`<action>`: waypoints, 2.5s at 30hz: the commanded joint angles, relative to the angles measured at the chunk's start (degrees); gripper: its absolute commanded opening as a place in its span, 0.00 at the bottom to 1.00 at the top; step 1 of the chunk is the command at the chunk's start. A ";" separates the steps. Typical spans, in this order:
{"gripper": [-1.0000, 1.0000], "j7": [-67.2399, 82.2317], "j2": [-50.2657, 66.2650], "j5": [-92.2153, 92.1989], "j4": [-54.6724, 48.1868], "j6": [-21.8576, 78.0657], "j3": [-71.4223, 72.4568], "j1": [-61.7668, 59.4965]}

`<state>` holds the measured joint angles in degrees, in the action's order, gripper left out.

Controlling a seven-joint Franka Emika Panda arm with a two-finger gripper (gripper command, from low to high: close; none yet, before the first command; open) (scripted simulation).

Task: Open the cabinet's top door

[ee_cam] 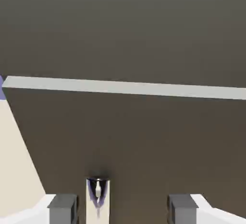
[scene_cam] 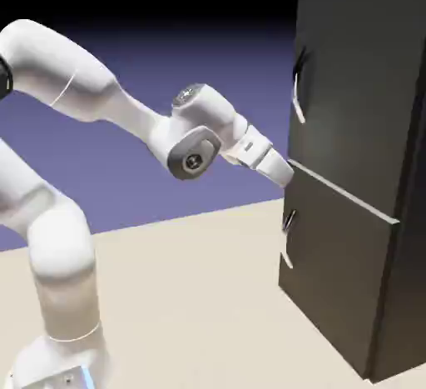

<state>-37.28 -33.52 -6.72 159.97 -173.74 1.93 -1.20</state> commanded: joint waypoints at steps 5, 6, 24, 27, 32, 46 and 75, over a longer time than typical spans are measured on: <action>0.50 9.60 -1.59 -12.46 -1.91 0.50 3.57 -3.50; 0.50 11.52 -1.91 -14.96 -2.30 0.60 4.29 -4.20; 0.50 46.07 -7.63 -59.82 -9.19 2.40 17.14 -16.80; 0.50 51.82 -8.59 -67.29 -10.33 2.70 19.28 -18.90; 0.50 61.42 -10.18 -79.75 -12.25 3.20 22.85 -22.40; 0.50 88.29 -14.63 -114.65 -17.61 4.59 32.85 -32.20; 0.00 100.56 -18.19 -120.16 -12.37 21.52 24.39 -28.10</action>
<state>63.27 -51.71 -126.85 147.60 -152.17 26.31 -29.31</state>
